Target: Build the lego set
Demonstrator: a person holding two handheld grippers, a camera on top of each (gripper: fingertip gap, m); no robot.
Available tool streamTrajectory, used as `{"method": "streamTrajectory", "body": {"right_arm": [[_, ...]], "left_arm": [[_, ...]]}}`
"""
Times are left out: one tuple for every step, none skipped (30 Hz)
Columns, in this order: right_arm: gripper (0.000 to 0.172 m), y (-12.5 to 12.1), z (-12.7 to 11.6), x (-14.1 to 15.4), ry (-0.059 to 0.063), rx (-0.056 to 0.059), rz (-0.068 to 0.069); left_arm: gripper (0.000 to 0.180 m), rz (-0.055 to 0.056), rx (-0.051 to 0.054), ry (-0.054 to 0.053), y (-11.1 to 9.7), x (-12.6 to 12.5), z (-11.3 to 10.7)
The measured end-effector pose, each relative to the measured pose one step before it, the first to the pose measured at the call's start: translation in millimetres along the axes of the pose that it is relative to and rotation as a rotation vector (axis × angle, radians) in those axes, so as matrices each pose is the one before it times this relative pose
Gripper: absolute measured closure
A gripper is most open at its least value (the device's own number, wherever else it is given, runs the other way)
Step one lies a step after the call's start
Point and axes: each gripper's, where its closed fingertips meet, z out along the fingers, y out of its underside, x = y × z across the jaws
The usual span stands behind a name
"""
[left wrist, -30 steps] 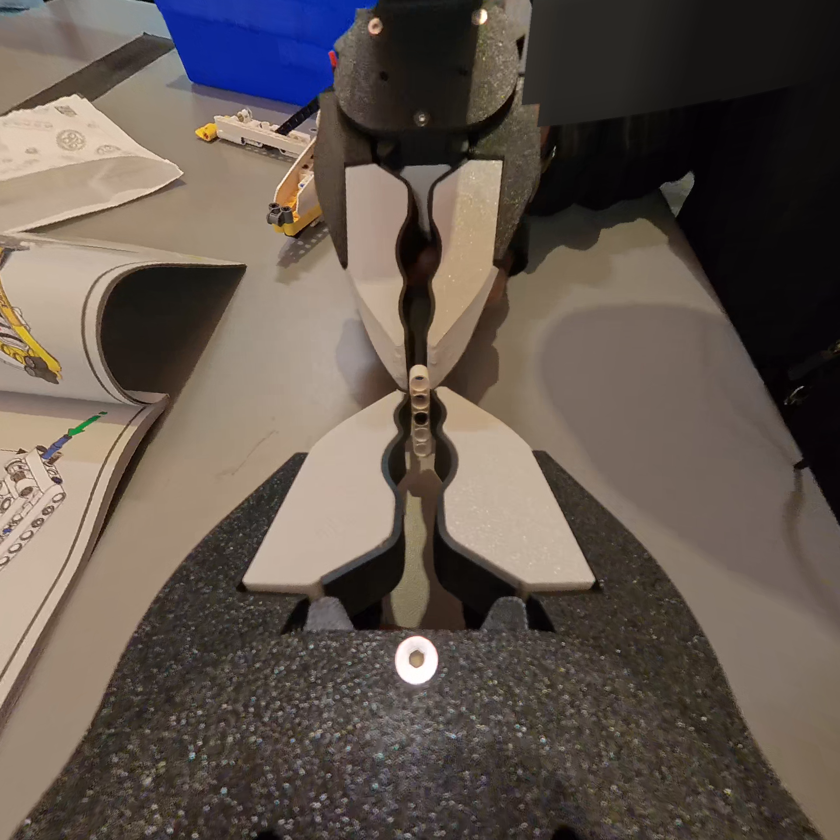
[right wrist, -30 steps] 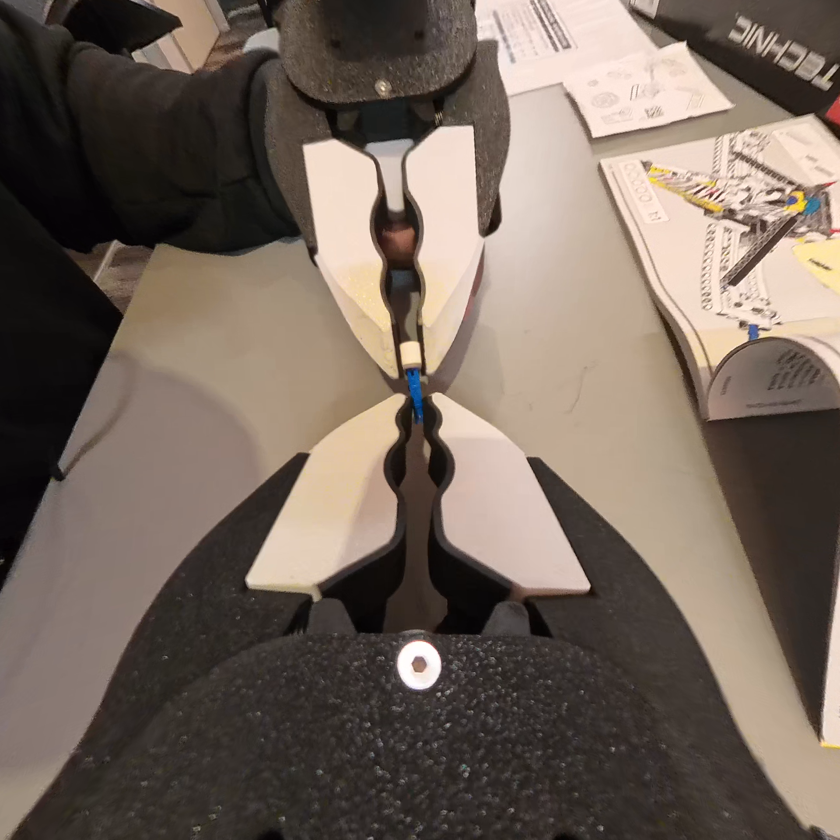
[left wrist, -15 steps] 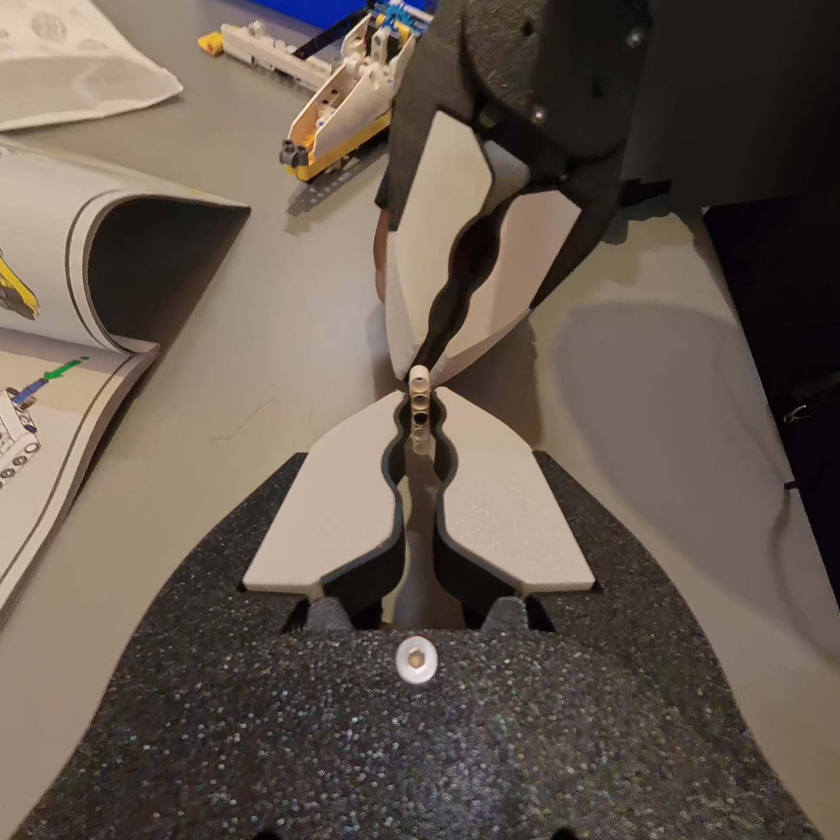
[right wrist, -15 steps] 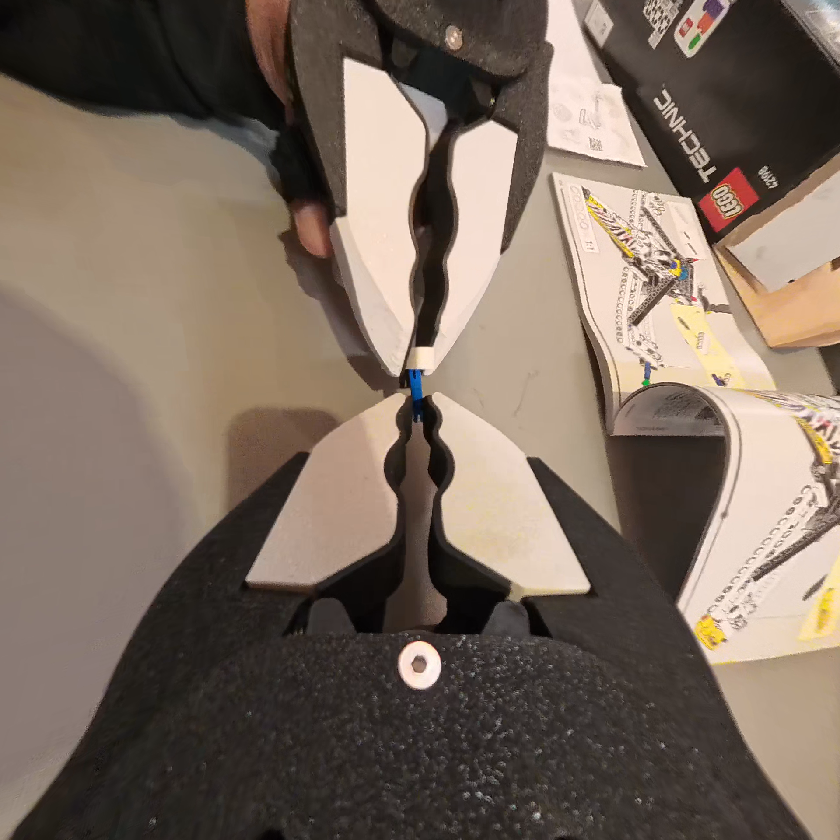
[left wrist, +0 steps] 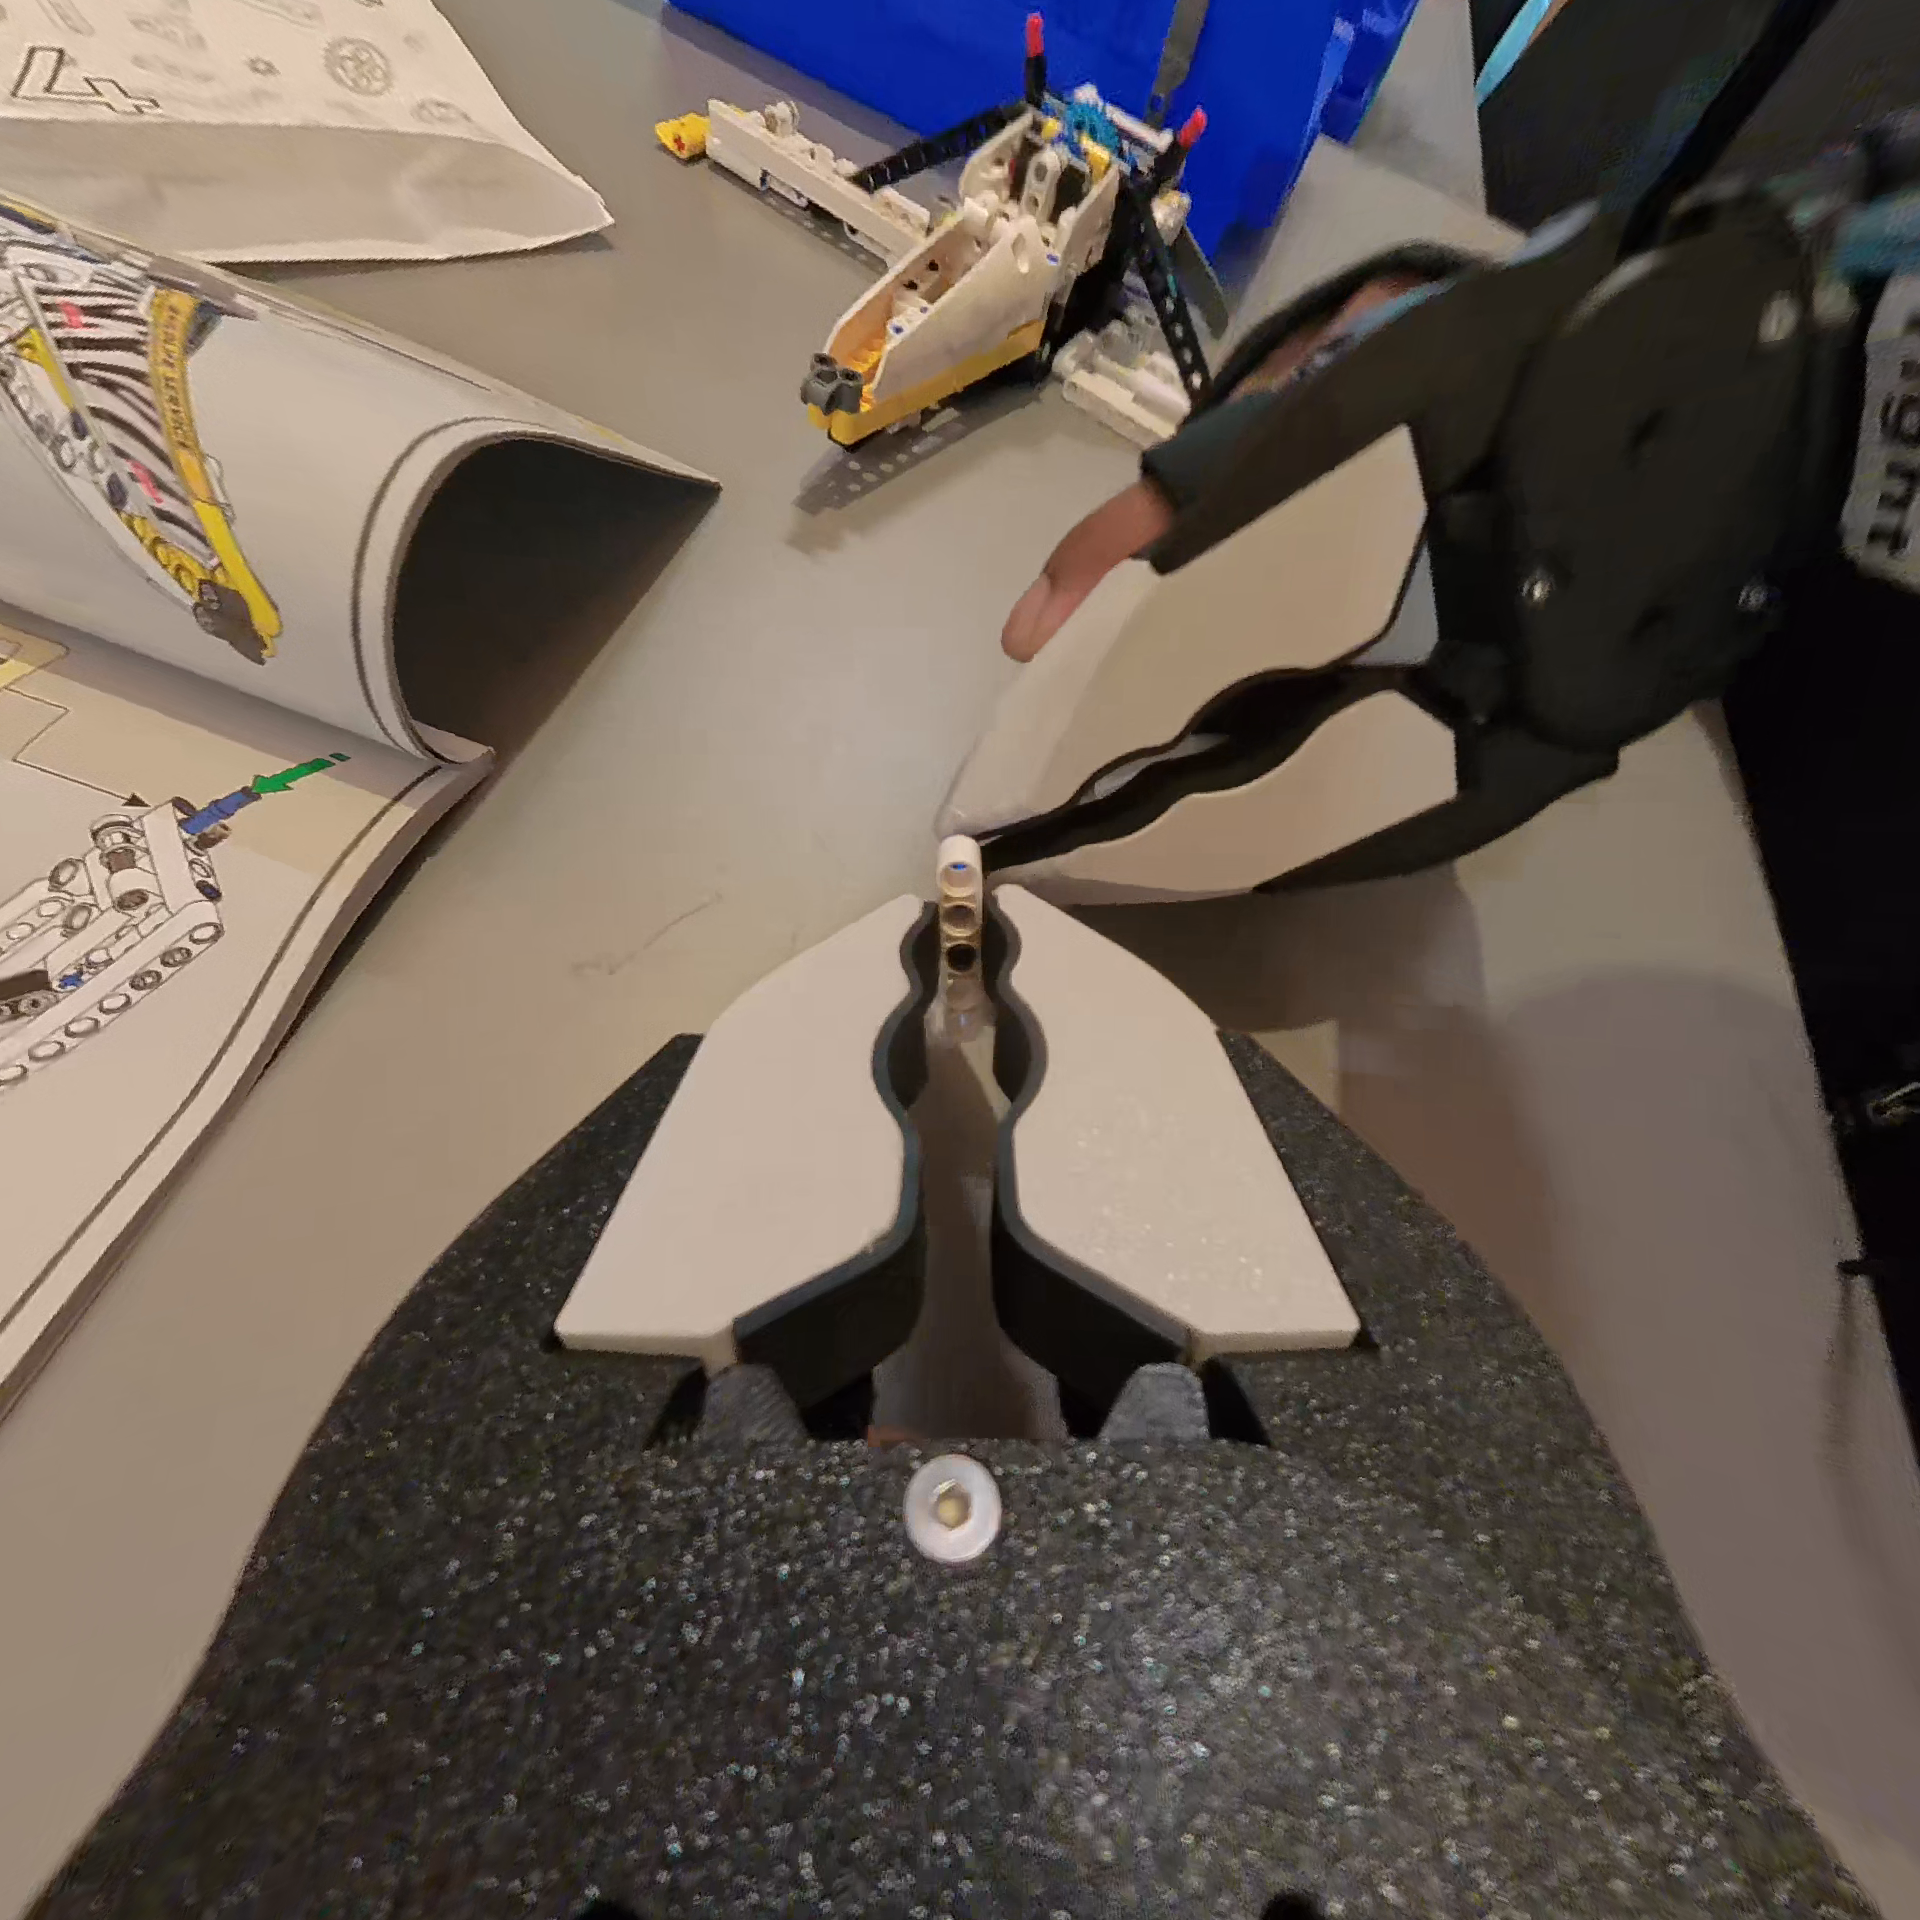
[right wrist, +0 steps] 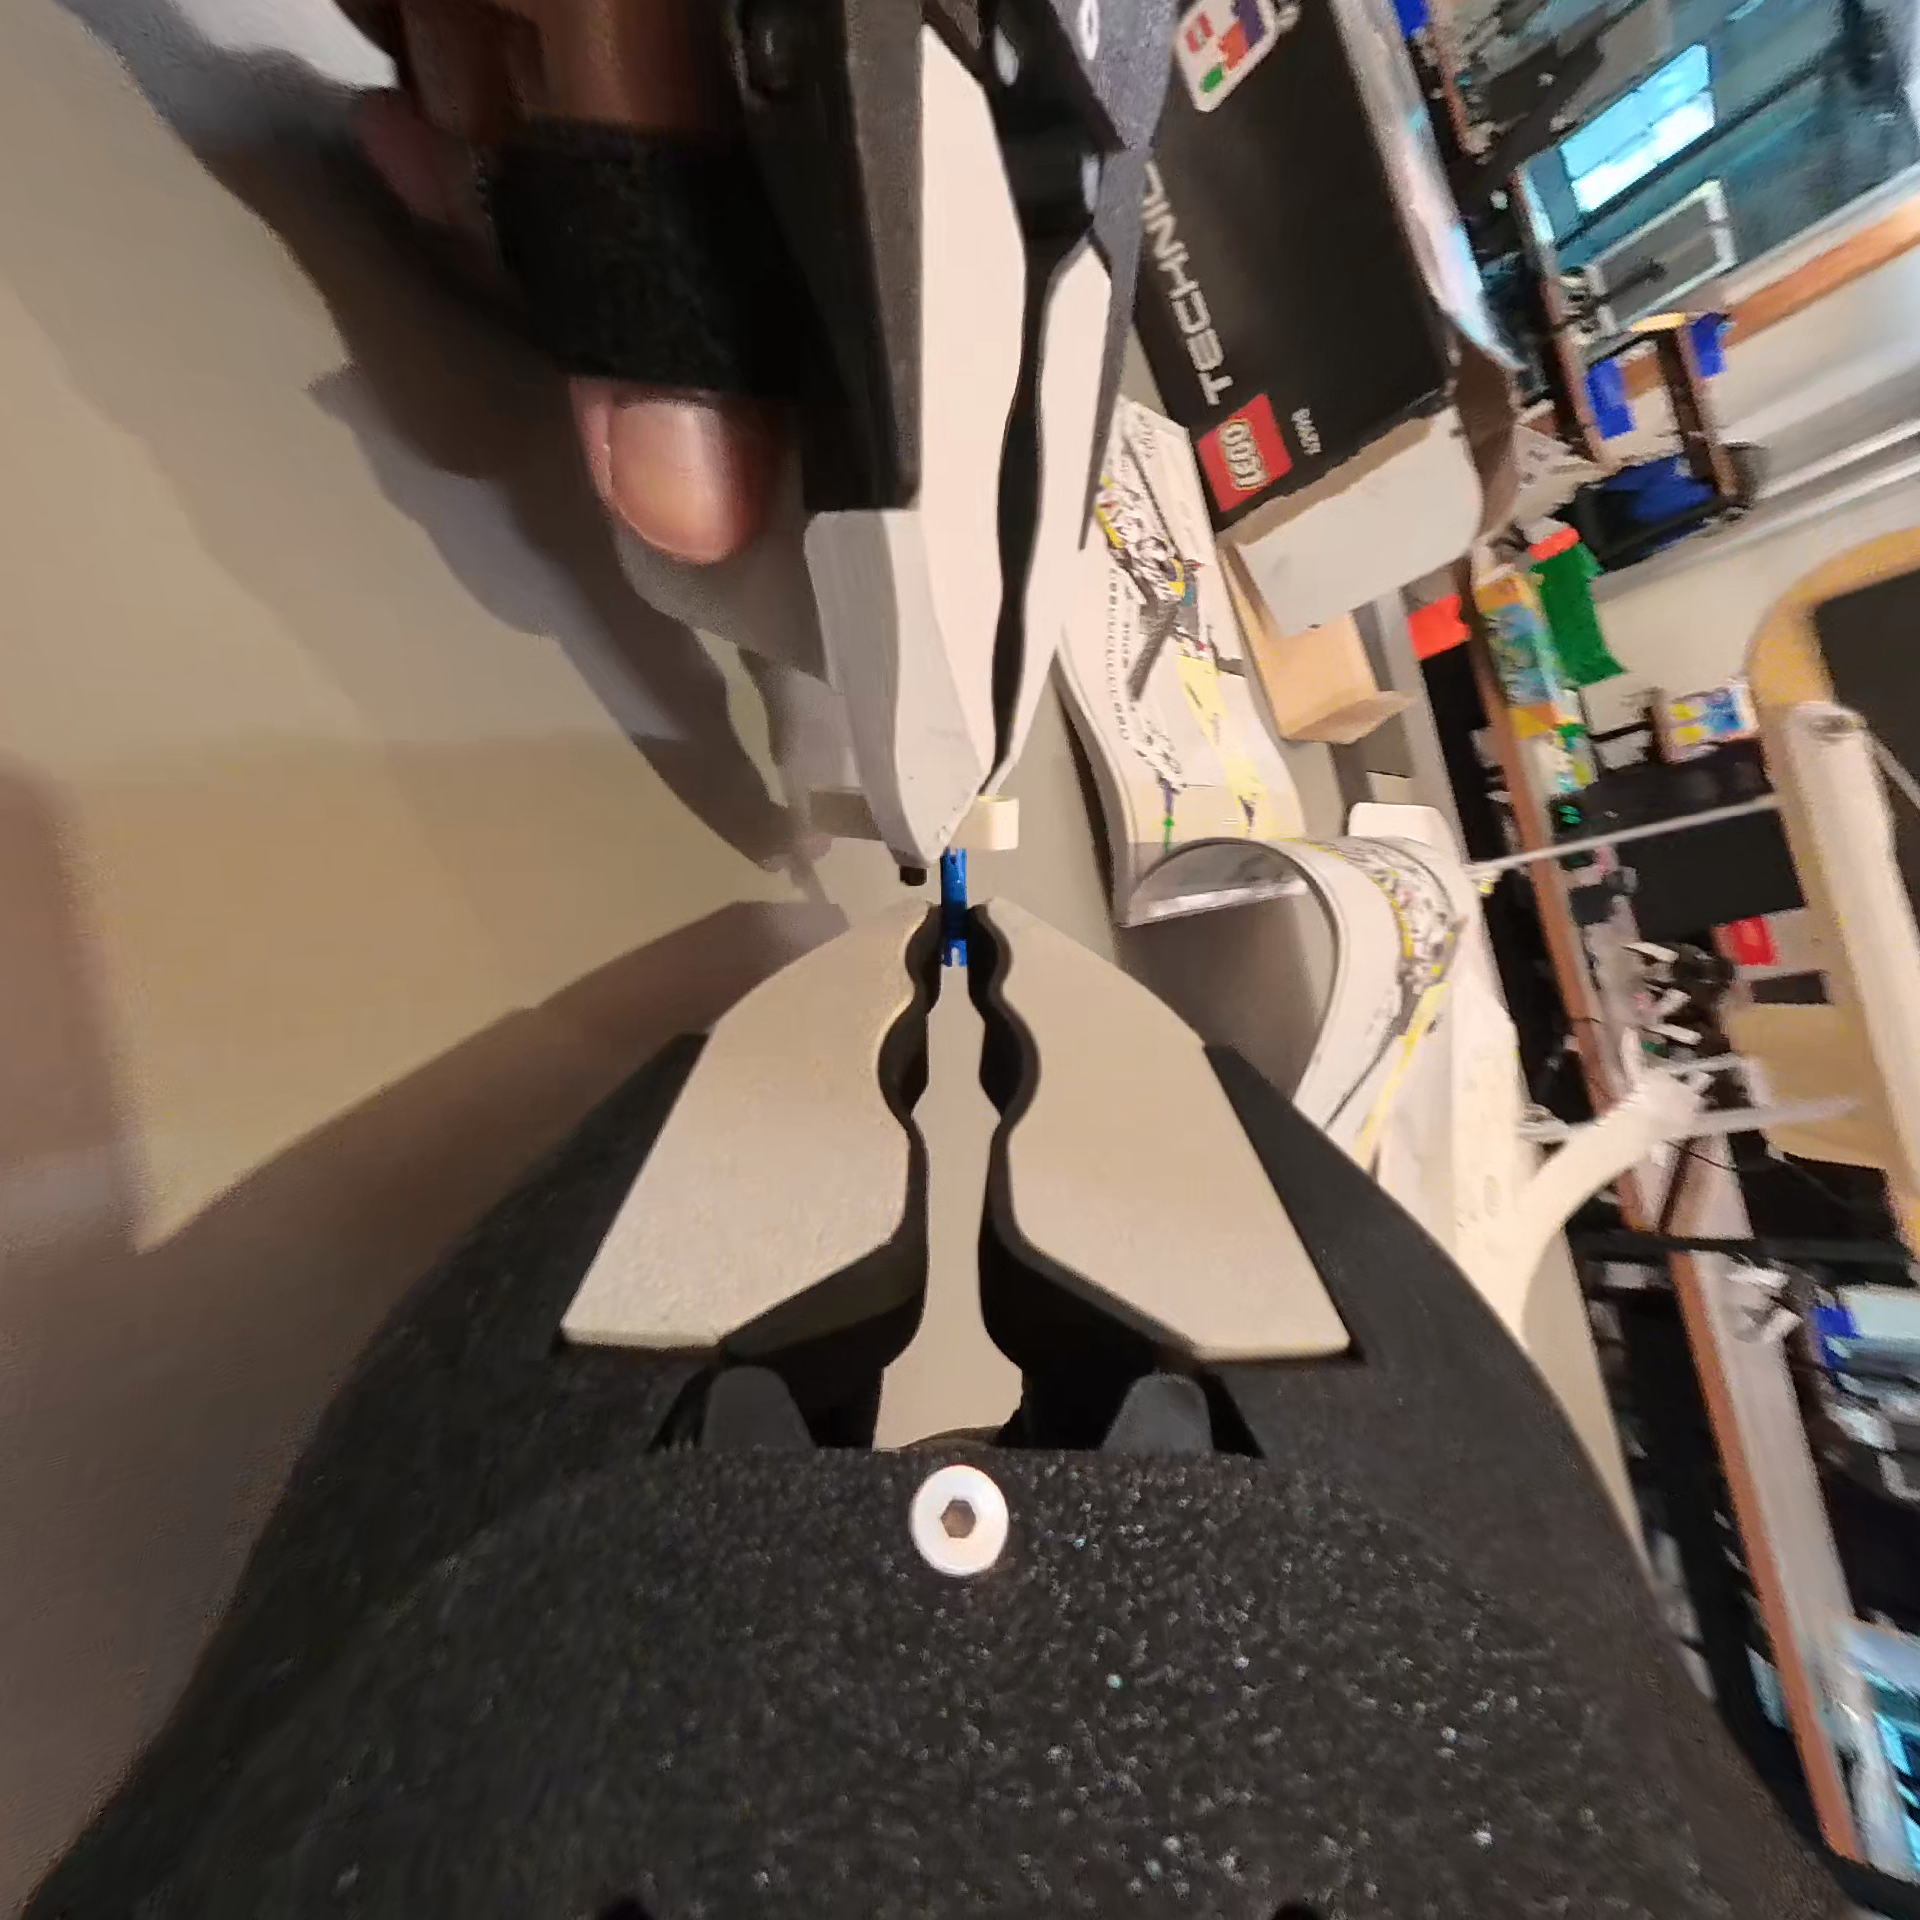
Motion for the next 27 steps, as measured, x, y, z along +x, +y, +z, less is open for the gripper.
{"method": "streamTrajectory", "body": {"right_arm": [[0.168,-0.91,-0.43,2.65,0.0323,-0.0085,-0.0074],[0.168,-1.19,-0.48,2.24,0.0281,-0.0070,-0.0050],[0.168,-1.45,-0.67,2.18,0.0299,-0.0067,-0.0100],[0.168,-1.35,-0.56,2.40,0.0314,-0.0081,-0.0191],[0.168,-1.01,-0.31,1.96,0.0237,-0.0079,-0.0180],[0.168,-0.81,-0.29,1.78,0.0185,-0.0060,-0.0152],[0.168,-0.64,-0.45,1.54,0.0173,-0.0036,-0.0220],[0.168,-0.95,-0.62,0.67,0.0113,0.0028,-0.0268],[0.168,-0.70,-0.61,-0.36,0.0028,0.0093,-0.0217],[0.168,-0.28,-0.70,-0.86,-0.0082,0.0117,-0.0085],[0.168,-0.28,-0.86,-0.98,-0.0157,0.0145,0.0022],[0.168,-0.29,-0.88,-0.33,-0.0116,0.0151,0.0007],[0.168,-0.18,-1.00,0.13,-0.0050,0.0110,-0.0062],[0.168,0.00,-0.69,-0.55,-0.0058,0.0064,-0.0128],[0.168,0.17,-0.37,-1.30,-0.0080,0.0043,-0.0090],[0.168,0.44,-0.19,-1.55,-0.0108,0.0016,0.0031],[0.168,0.55,-0.08,-1.31,-0.0105,-0.0004,0.0061],[0.168,0.33,-0.20,-0.68,-0.0058,-0.0001,0.0018],[0.168,0.28,-0.16,-0.55,-0.0050,-0.0007,0.0028],[0.168,0.32,0.02,-0.67,-0.0049,-0.0031,0.0034],[0.168,0.42,-0.02,-0.61,-0.0023,-0.0062,-0.0008],[0.168,0.42,-0.01,-0.47,0.0007,-0.0069,-0.0064],[0.168,0.27,-0.13,-0.41,0.0031,-0.0061,-0.0094],[0.168,0.21,-0.28,-0.52,0.0031,-0.0053,-0.0090],[0.168,0.02,-0.30,-0.31,0.0030,-0.0039,-0.0093],[0.168,0.01,-0.43,0.19,0.0065,-0.0023,-0.0136],[0.168,-0.23,-0.52,-0.02,0.0068,-0.0018,-0.0152]], "left_arm": [[0.173,-0.0280,0.0205,0.0049,-2.63,-0.65,-0.82],[0.173,-0.0316,0.0248,0.0073,-3.41,-0.22,-0.93],[0.173,-0.0325,0.0267,0.0153,-3.64,0.66,-0.96],[0.173,-0.0319,0.0216,0.0141,-2.98,0.61,-0.93],[0.173,-0.0208,0.0153,0.0106,-1.95,0.60,-0.72],[0.173,-0.0119,0.0121,0.0046,-1.61,0.03,-0.56],[0.173,-0.0069,0.0104,0.0062,-1.36,0.50,-0.45],[0.173,-0.0018,0.0030,0.0097,-0.36,0.96,-0.64],[0.173,0.0021,-0.0025,0.0084,0.37,1.03,-0.17],[0.173,0.0095,-0.0052,0.0070,0.86,1.36,0.25],[0.173,0.0148,-0.0055,0.0063,0.75,1.28,0.18],[0.173,0.0175,-0.0050,0.0119,0.64,2.07,0.01],[0.173,0.0132,-0.0055,0.0130,0.78,2.31,0.35],[0.174,0.0146,-0.0068,-0.0017,0.85,0.60,0.49],[0.174,0.0184,-0.0096,-0.0042,1.29,0.40,0.69],[0.174,0.0125,-0.0090,-0.0043,1.32,0.21,0.86],[0.174,0.0080,-0.0059,-0.0031,0.77,0.04,0.76],[0.174,0.0061,-0.0024,-0.0021,0.29,0.23,0.44],[0.173,0.0048,-0.0039,-0.0018,0.44,0.03,0.40],[0.174,0.0047,-0.0044,-0.0034,0.52,-0.06,0.38],[0.173,0.0051,-0.0041,-0.0057,0.40,-0.17,0.49],[0.173,0.0067,-0.0043,-0.0050,0.47,-0.01,0.51],[0.174,0.0032,-0.0033,-0.0017,0.38,0.18,0.35],[0.173,0.0012,-0.0030,0.0010,0.37,0.27,0.24],[0.173,-0.0013,-0.0018,0.0024,0.16,0.25,0.16],[0.173,-0.0016,0.0007,0.0028,-0.16,0.42,-0.10],[0.173,-0.0031,-0.0005,0.0052,0.07,0.59,-0.05]]}}
